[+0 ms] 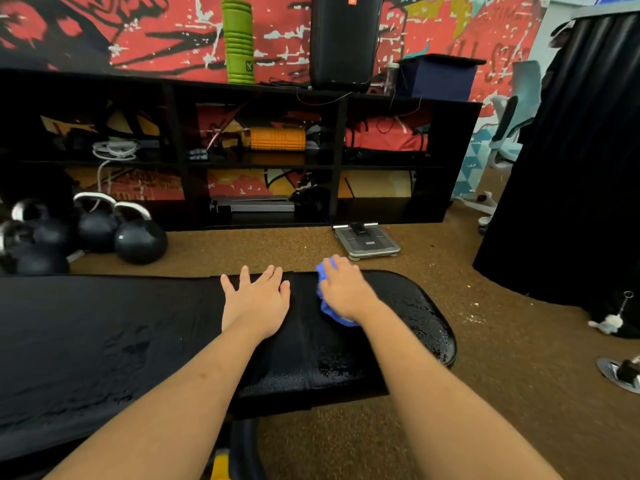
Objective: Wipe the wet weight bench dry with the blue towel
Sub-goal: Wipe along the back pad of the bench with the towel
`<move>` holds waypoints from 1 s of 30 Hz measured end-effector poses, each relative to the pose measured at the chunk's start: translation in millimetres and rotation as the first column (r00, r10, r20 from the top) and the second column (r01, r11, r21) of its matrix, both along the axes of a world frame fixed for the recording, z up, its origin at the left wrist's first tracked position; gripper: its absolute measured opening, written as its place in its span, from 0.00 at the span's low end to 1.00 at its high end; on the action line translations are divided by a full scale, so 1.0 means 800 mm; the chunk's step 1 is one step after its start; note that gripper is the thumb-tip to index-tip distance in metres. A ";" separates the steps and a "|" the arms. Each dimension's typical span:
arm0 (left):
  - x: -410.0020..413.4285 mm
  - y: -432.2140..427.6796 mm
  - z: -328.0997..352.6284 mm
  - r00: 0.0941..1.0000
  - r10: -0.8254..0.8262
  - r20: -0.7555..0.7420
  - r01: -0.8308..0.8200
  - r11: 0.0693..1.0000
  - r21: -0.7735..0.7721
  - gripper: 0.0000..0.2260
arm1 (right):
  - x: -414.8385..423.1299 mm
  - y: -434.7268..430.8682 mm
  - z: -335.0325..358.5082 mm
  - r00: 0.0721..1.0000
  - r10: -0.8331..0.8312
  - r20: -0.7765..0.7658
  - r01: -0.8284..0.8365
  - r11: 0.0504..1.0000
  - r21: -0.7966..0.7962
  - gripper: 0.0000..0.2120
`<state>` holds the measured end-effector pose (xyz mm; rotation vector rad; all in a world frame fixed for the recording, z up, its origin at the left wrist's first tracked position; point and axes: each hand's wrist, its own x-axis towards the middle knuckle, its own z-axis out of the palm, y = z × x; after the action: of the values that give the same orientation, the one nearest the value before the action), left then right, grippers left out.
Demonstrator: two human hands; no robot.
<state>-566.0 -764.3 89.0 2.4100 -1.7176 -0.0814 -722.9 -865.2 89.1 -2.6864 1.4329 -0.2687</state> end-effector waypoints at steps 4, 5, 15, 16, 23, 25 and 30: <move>0.002 0.001 -0.002 1.000 -0.005 -0.002 0.005 1.000 -0.022 0.24 | 0.030 0.063 -0.008 0.991 0.131 0.005 -0.131 0.990 0.042 0.27; 0.002 0.001 -0.003 1.000 -0.006 -0.013 0.005 1.000 -0.030 0.24 | 0.017 0.080 -0.007 0.989 0.151 0.008 -0.151 0.988 0.042 0.26; 0.004 -0.001 -0.003 1.000 0.002 -0.028 -0.003 0.999 -0.050 0.24 | -0.175 0.062 -0.009 0.996 -0.075 0.039 0.071 0.994 0.081 0.26; 0.003 -0.001 -0.003 1.000 0.003 -0.025 -0.005 0.999 -0.048 0.24 | -0.176 0.042 -0.009 0.993 -0.113 0.034 0.109 0.989 0.098 0.26; 0.003 -0.002 -0.005 1.000 0.007 -0.010 -0.007 0.999 -0.038 0.24 | -0.096 -0.049 -0.002 0.971 -0.239 -0.016 0.240 0.967 0.090 0.25; 0.003 -0.003 -0.004 1.000 0.005 -0.005 -0.005 0.999 -0.040 0.24 | -0.063 -0.049 0.003 0.980 -0.200 -0.020 0.201 0.977 0.074 0.21; 0.002 -0.005 -0.005 1.000 0.015 -0.014 -0.015 0.999 -0.038 0.24 | 0.003 -0.009 -0.002 0.997 -0.039 0.072 0.035 0.998 0.055 0.20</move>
<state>-564.1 -768.1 85.3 2.3890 -1.6797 -0.0618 -720.8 -872.6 87.3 -2.5816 1.4490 -0.3229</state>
